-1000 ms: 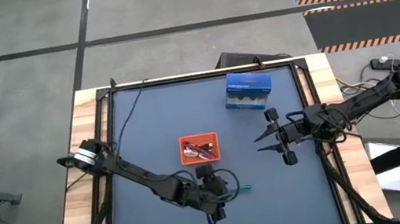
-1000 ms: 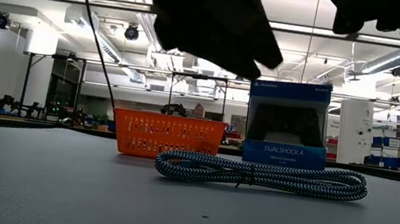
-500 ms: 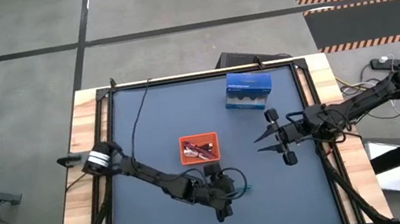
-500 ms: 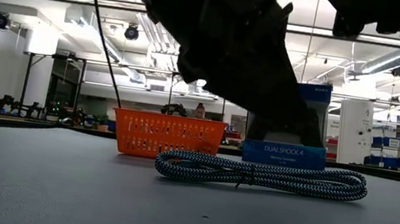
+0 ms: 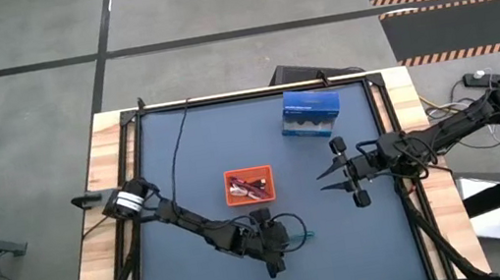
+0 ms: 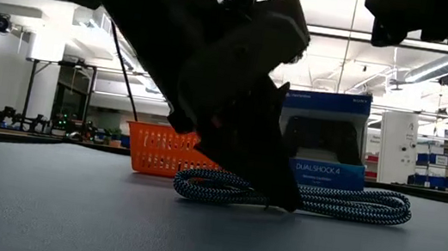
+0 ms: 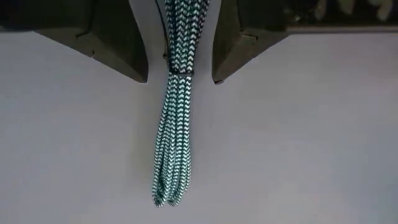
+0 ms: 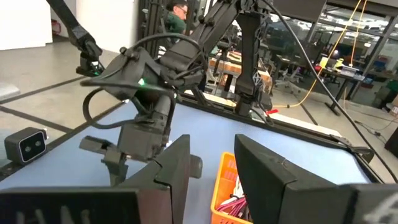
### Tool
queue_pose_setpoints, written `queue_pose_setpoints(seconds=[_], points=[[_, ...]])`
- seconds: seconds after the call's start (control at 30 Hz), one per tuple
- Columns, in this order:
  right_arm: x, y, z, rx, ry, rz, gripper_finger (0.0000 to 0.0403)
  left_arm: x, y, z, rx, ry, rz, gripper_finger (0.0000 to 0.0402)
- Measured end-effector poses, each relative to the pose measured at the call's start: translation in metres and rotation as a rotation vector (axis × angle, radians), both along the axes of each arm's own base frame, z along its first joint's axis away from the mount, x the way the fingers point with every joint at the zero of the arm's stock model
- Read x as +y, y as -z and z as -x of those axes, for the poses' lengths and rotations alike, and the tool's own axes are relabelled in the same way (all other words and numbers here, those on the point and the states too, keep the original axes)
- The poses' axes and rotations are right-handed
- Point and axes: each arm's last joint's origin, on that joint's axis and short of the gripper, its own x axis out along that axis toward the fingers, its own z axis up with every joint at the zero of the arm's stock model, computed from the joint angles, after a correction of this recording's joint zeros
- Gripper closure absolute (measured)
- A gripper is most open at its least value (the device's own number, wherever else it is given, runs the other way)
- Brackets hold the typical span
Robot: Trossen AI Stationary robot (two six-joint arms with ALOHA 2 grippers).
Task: Pick and place USB-C Cables
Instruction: Put the blue charger cable into the orange bin
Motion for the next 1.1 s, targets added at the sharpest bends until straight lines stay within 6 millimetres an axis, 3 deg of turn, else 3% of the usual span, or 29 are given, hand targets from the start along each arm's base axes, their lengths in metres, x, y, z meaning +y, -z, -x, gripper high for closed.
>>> queue_pose_setpoints(seconds=[0.5, 0.87, 1.1], points=[[0.0, 0.001, -0.001, 0.026, 0.003, -0.045, 0.029, 0.002, 0.003, 0.003, 0.014, -0.002, 0.007, 0.0385], [0.0, 0.002, -0.001, 0.027, 0.003, -0.043, 0.0307, 0.003, -0.006, 0.005, 0.026, 0.009, 0.008, 0.0386], [0.0, 0.003, -0.001, 0.037, 0.003, -0.04, 0.0321, 0.008, -0.051, 0.019, 0.025, 0.076, 0.017, 0.0386]])
